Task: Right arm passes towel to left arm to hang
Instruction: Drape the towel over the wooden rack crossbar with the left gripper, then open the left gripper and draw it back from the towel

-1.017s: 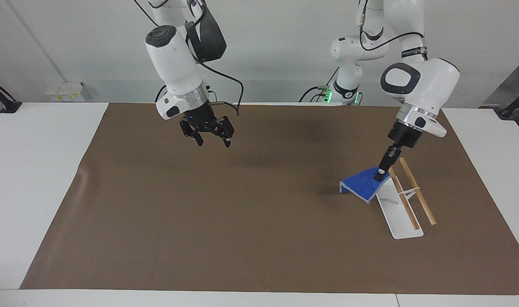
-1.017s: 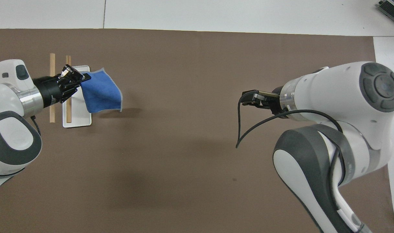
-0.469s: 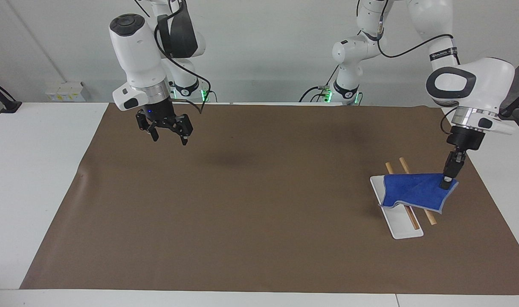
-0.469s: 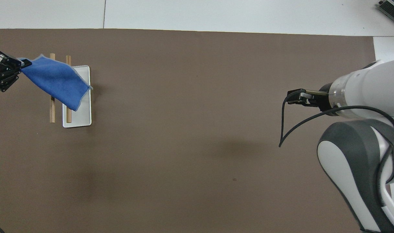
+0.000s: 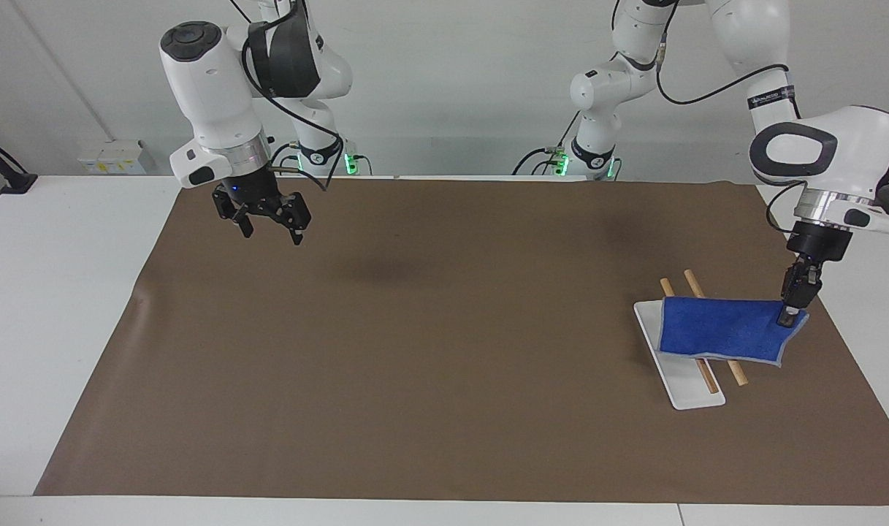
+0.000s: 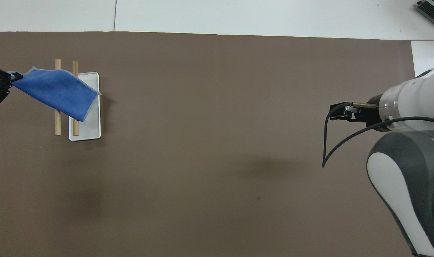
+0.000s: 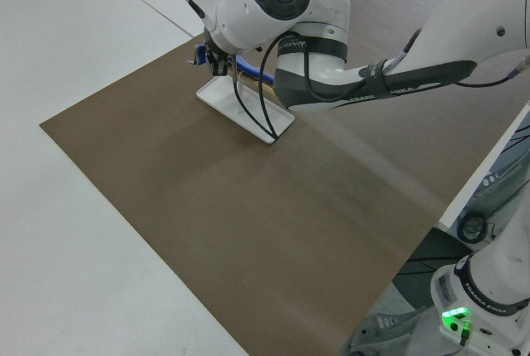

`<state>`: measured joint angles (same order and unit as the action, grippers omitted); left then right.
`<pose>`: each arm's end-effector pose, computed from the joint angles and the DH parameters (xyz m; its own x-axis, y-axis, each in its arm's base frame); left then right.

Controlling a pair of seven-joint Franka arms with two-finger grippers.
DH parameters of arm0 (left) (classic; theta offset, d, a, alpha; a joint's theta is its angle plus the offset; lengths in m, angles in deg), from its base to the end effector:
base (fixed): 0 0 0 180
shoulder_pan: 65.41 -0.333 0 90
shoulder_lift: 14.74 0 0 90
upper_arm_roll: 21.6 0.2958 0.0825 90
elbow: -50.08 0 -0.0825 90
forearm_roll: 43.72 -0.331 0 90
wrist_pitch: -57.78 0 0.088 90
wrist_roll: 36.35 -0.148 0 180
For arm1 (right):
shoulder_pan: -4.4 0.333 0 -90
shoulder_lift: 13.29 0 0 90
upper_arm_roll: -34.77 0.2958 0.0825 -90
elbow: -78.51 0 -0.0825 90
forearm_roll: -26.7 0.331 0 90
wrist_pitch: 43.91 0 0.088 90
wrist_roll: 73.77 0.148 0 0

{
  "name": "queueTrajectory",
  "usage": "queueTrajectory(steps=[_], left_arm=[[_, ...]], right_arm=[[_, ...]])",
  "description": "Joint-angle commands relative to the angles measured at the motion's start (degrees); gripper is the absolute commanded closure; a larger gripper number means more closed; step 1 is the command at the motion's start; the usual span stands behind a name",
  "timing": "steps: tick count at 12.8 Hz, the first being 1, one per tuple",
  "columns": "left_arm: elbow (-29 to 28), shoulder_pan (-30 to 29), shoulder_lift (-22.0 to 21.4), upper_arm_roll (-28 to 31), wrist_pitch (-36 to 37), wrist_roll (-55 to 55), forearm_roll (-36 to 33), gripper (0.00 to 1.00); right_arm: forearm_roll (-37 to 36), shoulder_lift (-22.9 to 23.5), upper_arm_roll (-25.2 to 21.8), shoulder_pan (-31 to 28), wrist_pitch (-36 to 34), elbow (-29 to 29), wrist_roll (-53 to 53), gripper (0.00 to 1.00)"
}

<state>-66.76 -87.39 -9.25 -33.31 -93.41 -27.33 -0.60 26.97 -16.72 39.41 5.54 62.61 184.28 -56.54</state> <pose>0.5713 0.1099 0.4248 0.5441 0.8203 0.1763 0.5797 -0.5195 0.6278 0.5015 0.0521 0.5018 0.9774 -0.1999 0.0695 -0.1989 -0.9798 -0.0213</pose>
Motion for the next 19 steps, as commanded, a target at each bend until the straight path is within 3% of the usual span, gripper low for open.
queueTrajectory(steps=[1, 7, 10, 11, 12, 13, 14, 16, 19], left_arm=[[-5.7, -0.9, -2.4, -0.6, -0.9, -0.5, 0.8, 1.0], [-13.5, -0.1, -4.6, -0.7, -4.6, -0.8, 0.8, 1.0], [-15.1, 0.8, -4.5, -0.8, -7.1, -0.9, 0.8, 1.0], [-15.0, 0.9, -4.4, -0.8, -7.1, -0.9, 0.8, 0.85], [-14.8, 0.9, -4.4, -0.8, -7.1, -0.8, 0.8, 0.44], [-14.6, 0.8, -4.3, -0.8, -7.1, -0.8, 0.8, 0.2], [-14.2, 0.8, -4.0, -0.7, -7.1, -0.8, 0.8, 0.13], [-11.9, 0.2, -3.6, -0.8, -5.4, -0.8, 0.6, 0.13], [-5.8, -2.8, -2.6, -0.4, 5.2, -0.8, -1.4, 0.15]], right_arm=[[-0.4, -1.1, 0.6, -1.0, -1.8, -0.6, -2.3, 0.0], [-0.1, 3.1, 0.6, -2.5, -7.1, -9.2, -3.6, 0.0], [-0.9, 3.3, 0.6, -2.4, -7.0, -9.3, -5.5, 0.0], [-0.9, 3.2, 0.6, -2.3, -6.6, -8.8, -5.7, 0.0], [-0.9, 2.6, 0.6, -2.3, -6.5, -7.7, -6.3, 0.0], [-0.9, 2.1, 0.6, -2.2, -6.6, -6.8, -6.8, 0.0], [-0.9, 1.8, 0.6, -2.0, -6.5, -6.2, -6.8, 0.0], [-0.9, 1.9, 0.6, -2.1, -6.4, -6.4, -6.8, 0.0], [-0.1, 1.9, 0.6, -2.3, -6.6, -6.5, -6.7, 0.0]])
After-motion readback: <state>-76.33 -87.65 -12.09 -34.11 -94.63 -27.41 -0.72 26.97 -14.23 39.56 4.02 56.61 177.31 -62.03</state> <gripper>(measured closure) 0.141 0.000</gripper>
